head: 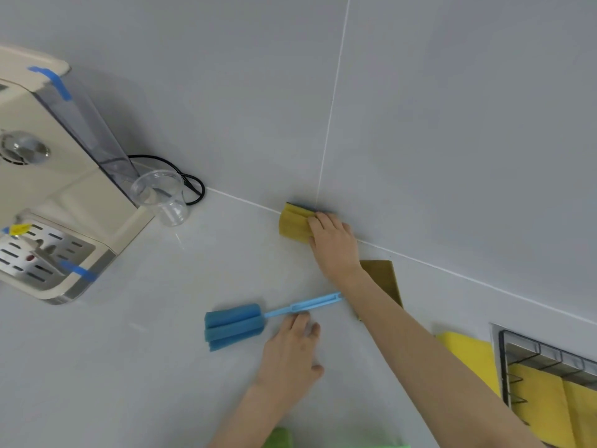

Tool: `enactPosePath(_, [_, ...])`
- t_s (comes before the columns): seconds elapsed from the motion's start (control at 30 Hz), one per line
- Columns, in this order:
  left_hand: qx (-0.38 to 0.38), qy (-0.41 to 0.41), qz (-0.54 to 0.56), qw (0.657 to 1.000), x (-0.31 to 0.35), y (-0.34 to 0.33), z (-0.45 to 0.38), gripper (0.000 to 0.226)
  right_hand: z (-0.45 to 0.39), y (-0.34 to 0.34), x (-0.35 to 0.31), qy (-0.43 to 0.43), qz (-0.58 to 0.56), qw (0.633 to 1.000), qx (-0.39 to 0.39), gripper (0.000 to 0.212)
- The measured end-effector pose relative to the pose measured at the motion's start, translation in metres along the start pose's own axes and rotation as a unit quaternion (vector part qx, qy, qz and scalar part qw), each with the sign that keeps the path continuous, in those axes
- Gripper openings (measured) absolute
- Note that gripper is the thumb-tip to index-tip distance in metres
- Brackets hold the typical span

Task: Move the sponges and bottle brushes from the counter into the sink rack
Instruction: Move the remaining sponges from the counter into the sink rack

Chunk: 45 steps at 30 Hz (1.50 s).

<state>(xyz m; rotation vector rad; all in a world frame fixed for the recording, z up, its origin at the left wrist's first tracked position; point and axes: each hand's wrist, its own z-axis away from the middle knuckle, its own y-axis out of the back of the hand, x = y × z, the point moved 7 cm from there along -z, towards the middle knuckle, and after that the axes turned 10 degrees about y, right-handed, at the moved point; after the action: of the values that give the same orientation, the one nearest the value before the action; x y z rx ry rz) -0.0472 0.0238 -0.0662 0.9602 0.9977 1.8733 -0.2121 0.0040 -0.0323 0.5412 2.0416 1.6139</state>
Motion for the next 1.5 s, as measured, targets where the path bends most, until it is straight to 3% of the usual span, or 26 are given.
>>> enactPosePath(0.13, [0.001, -0.001, 0.003, 1.0, -0.001, 0.0, 0.001, 0.061, 0.004, 0.003, 0.003, -0.01, 0.028, 0.999, 0.036, 0.03])
enactPosePath(0.23, [0.003, -0.003, 0.009, 1.0, 0.0, -0.001, 0.001, 0.061, 0.009, 0.015, 0.019, -0.058, -0.062, 0.993, 0.081, 0.015])
enactPosePath(0.33, [0.005, -0.006, 0.016, 1.0, -0.001, -0.004, 0.001, 0.062, 0.026, 0.027, 0.036, -0.175, -0.262, 0.941, 0.125, 0.018])
enactPosePath(0.43, [0.012, -0.013, 0.019, 1.0, -0.003, -0.01, 0.005, 0.063, 0.045, 0.015, 0.035, -0.269, -0.393, 0.875, 0.091, 0.019])
enactPosePath(0.5, [0.015, -0.013, 0.02, 1.0, -0.004, -0.015, 0.007, 0.063, 0.057, 0.001, 0.027, -0.297, -0.421, 0.856, 0.046, 0.018])
enactPosePath(0.67, [0.009, 0.001, 0.003, 1.0, -0.004, -0.018, 0.007, 0.062, 0.077, -0.013, 0.013, -0.293, -0.38, 0.877, -0.001, 0.022])
enactPosePath(0.9, [-0.022, -0.022, -0.009, 0.999, -0.001, -0.01, 0.005, 0.059, 0.075, 0.015, 0.01, -0.206, -0.377, 0.903, -0.023, 0.019])
enactPosePath(1.0, [-0.025, -0.033, 0.087, 0.995, -0.002, 0.025, -0.005, 0.041, 0.08, 0.045, 0.031, -0.145, -0.329, 0.933, -0.018, 0.019])
enactPosePath(1.07, [0.058, -0.05, 0.176, 0.981, -0.004, 0.064, -0.015, 0.041, 0.085, 0.057, 0.049, -0.107, -0.277, 0.953, -0.059, 0.034])
enactPosePath(1.17, [0.151, -0.096, 0.167, 0.969, 0.004, 0.107, -0.035, 0.055, 0.095, 0.051, 0.065, -0.061, -0.214, 0.956, -0.193, 0.081])
enactPosePath(1.23, [0.132, -0.091, 0.107, 0.981, 0.009, 0.113, -0.054, 0.063, 0.101, 0.043, 0.068, -0.04, -0.166, 0.951, -0.257, 0.104])
enactPosePath(1.33, [0.068, -0.056, -0.007, 0.996, 0.007, 0.095, -0.08, 0.066, 0.107, 0.032, 0.066, -0.024, -0.132, 0.947, -0.293, 0.119])
enactPosePath(1.5, [-0.018, -0.029, -0.014, 0.999, -0.006, 0.073, -0.097, 0.071, 0.111, 0.024, 0.068, -0.021, -0.139, 0.956, -0.257, 0.107])
